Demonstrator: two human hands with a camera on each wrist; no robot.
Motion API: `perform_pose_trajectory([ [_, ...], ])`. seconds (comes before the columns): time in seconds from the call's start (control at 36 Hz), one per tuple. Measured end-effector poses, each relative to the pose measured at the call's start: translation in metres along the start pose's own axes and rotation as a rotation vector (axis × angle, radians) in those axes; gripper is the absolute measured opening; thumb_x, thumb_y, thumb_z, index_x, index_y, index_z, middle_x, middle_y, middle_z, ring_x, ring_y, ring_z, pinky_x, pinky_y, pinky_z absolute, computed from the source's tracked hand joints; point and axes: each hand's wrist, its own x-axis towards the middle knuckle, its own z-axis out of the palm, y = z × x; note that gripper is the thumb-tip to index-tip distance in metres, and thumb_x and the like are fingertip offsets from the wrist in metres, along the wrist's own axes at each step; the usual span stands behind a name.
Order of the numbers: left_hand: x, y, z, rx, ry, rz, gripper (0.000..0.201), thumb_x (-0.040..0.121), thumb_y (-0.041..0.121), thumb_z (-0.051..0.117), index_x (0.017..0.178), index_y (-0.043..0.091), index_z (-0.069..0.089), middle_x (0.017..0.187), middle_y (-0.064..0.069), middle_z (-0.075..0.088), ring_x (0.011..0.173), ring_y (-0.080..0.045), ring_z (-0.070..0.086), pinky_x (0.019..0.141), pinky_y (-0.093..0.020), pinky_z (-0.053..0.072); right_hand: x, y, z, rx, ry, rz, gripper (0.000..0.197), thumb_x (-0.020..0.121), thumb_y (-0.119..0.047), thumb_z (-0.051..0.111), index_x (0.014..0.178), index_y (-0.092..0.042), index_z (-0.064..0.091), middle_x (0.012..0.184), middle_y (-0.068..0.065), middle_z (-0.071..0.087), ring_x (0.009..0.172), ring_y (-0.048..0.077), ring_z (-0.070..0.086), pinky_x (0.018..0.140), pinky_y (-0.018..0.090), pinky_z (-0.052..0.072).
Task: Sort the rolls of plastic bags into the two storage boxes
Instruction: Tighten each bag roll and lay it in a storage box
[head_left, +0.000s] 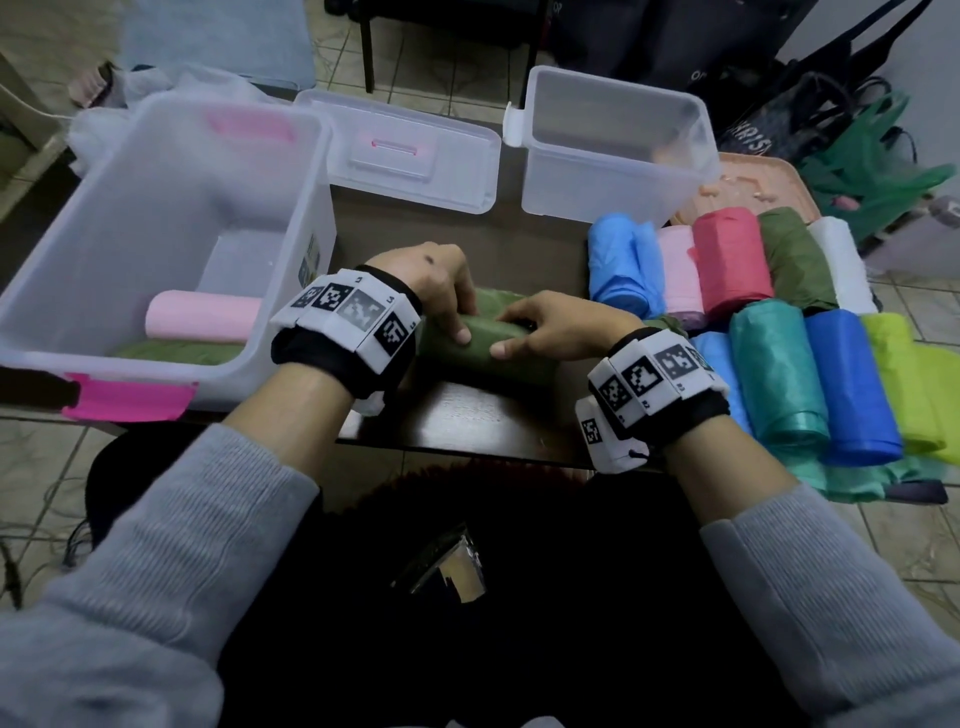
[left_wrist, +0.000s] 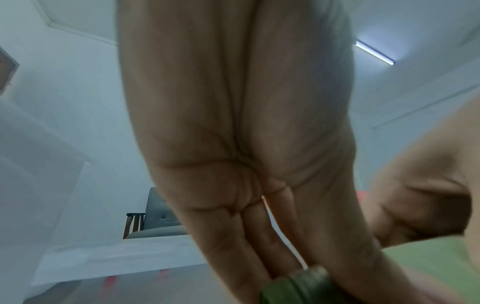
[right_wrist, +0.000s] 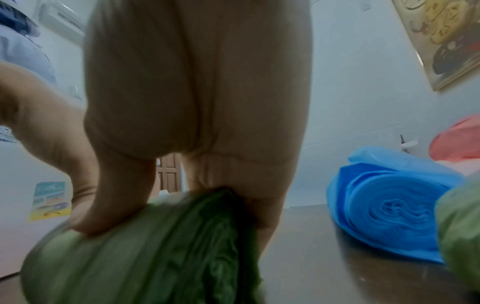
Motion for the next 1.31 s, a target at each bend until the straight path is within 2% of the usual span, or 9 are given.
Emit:
perform_pose_trajectory([
  [0.22,0.0,-0.001,0.016,-0.123,0.271,0.099,0.033,0.066,0.01,0.083,0.096,0.017,0.074,0.081,0.003,0.06,0.086,-0.015,0.06,0.086,-0.032,0.052,0.0,0.007,-0.003,0.058,0.012,0.01,0.044,0.093,-0.043,0.053,0.125,-0.013,0.056,0.117,0.002,0.059,0.11,0.017,0.054,0.091,0.024,0.039],
  [0.36,-0.003,-0.008,0.027,-0.122,0.291,0.09,0.048,0.065,0.018,0.083,0.111,0.025,0.069,0.112,-0.004,0.064,0.103,-0.02,0.061,0.091,-0.036,0.051,0.009,0.008,-0.003,-0.07,0.028,0.078,0.054,0.09,-0.055,0.049,0.125,-0.015,0.056,0.107,0.004,0.048,0.105,0.023,0.045,0.089,0.03,0.036],
  [0.44,-0.005,-0.008,0.028,-0.053,0.228,0.098,0.072,0.056,0.019,0.089,0.123,0.024,0.062,0.121,-0.004,0.061,0.112,-0.021,0.057,0.094,-0.037,0.049,0.01,0.006,-0.004,-0.04,0.05,0.084,0.057,0.09,-0.049,0.053,0.139,-0.02,0.042,0.136,0.011,0.041,0.123,0.026,0.044,0.106,0.036,0.036],
  [0.56,-0.005,-0.006,0.027,-0.033,0.234,0.118,0.071,0.059,0.012,0.087,0.124,0.021,0.061,0.121,-0.007,0.062,0.113,-0.022,0.056,0.093,-0.034,0.047,0.011,0.001,-0.007,0.016,0.065,0.069,0.067,0.093,-0.036,0.056,0.148,-0.013,0.024,0.15,0.008,0.034,0.135,0.02,0.037,0.109,0.026,0.028],
  [0.69,-0.005,-0.004,0.024,-0.068,0.227,0.083,0.061,0.062,0.01,0.084,0.118,0.028,0.065,0.109,-0.001,0.061,0.1,-0.019,0.059,0.088,-0.037,0.052,0.012,-0.004,-0.007,0.103,0.032,0.062,0.041,0.093,-0.03,0.052,0.131,-0.017,0.054,0.128,0.006,0.057,0.11,0.017,0.054,0.091,0.025,0.041],
  [0.81,-0.005,-0.003,0.023,-0.075,0.24,0.069,0.054,0.065,0.012,0.081,0.114,0.03,0.067,0.091,0.006,0.053,0.083,-0.013,0.055,0.075,-0.029,0.051,0.013,-0.005,0.005,0.014,0.072,0.048,0.064,0.073,-0.069,0.055,0.119,-0.025,0.057,0.112,0.003,0.058,0.107,0.019,0.052,0.095,0.035,0.043],
  [0.89,-0.006,-0.002,0.02,-0.047,0.226,0.081,0.055,0.065,0.011,0.08,0.115,0.031,0.067,0.099,0.004,0.058,0.085,-0.013,0.053,0.081,-0.034,0.053,0.007,-0.005,0.016,-0.133,0.144,0.015,0.078,0.073,-0.07,0.059,0.129,-0.017,0.047,0.118,0.008,0.048,0.115,0.022,0.041,0.099,0.037,0.037],
  [1.11,-0.012,0.004,0.018,0.023,0.131,0.119,0.055,0.071,0.004,0.077,0.121,0.025,0.064,0.11,-0.003,0.065,0.085,-0.015,0.055,0.084,-0.037,0.053,-0.003,-0.01,0.051,-0.369,0.355,-0.004,0.079,0.079,-0.064,0.058,0.131,-0.008,0.038,0.127,0.014,0.048,0.117,0.03,0.045,0.094,0.042,0.041],
  [1.31,-0.031,0.004,0.015,-0.087,0.301,0.124,0.043,0.085,0.02,0.065,0.128,0.021,0.057,0.132,-0.004,0.056,0.122,-0.018,0.052,0.104,-0.033,0.04,-0.004,-0.011,0.062,-0.288,0.412,-0.002,0.064,0.086,-0.051,0.058,0.129,-0.007,0.039,0.124,0.014,0.049,0.114,0.032,0.048,0.092,0.041,0.042],
])
